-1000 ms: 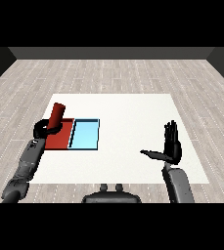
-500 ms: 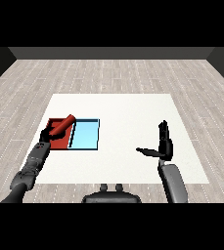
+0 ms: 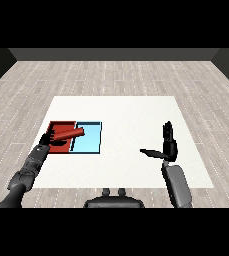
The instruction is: Pick the red can and put it in the red box
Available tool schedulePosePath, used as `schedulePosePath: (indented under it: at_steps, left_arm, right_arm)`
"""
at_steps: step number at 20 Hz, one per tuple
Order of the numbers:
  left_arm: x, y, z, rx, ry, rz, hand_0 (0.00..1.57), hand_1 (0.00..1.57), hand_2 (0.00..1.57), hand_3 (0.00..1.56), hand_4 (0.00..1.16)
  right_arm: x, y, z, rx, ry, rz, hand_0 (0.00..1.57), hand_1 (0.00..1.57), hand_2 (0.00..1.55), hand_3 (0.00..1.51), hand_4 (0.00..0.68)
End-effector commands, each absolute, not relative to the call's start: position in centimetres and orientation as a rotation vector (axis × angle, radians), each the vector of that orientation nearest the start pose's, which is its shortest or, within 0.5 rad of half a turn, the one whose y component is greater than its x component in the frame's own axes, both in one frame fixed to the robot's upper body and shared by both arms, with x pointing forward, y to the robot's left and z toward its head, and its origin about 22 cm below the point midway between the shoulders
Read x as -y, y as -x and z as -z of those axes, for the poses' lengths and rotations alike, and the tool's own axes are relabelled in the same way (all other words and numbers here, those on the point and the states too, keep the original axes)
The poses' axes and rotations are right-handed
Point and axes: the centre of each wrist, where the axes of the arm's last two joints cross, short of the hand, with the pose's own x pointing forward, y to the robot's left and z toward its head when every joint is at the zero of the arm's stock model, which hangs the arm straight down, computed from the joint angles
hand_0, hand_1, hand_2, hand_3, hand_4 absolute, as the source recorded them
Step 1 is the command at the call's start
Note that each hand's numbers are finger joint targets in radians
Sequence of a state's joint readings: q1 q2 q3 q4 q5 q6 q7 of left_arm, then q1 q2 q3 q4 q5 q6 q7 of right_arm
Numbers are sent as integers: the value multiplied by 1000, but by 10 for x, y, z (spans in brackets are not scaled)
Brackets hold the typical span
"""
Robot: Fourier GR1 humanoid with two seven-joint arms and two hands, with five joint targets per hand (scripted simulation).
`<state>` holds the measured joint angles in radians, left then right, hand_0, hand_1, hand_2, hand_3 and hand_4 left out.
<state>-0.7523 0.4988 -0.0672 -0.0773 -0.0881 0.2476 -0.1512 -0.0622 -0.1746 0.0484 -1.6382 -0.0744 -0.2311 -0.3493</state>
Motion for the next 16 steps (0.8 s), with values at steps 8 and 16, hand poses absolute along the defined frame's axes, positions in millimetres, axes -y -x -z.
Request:
schedulePosePath:
  at_steps: [8,16]
  left_arm:
    - [-389,-373,-8,1548,-706,-175,0,0,0,0,0]
    - [-297,-396,-13,2051,-125,-268,0,0,0,0,0]
  right_arm:
    - [252,-251,-40,2068,156,52,0,0,0,0,0]
    - [237,-240,-36,2050,-105,28,0,0,0,0,0]
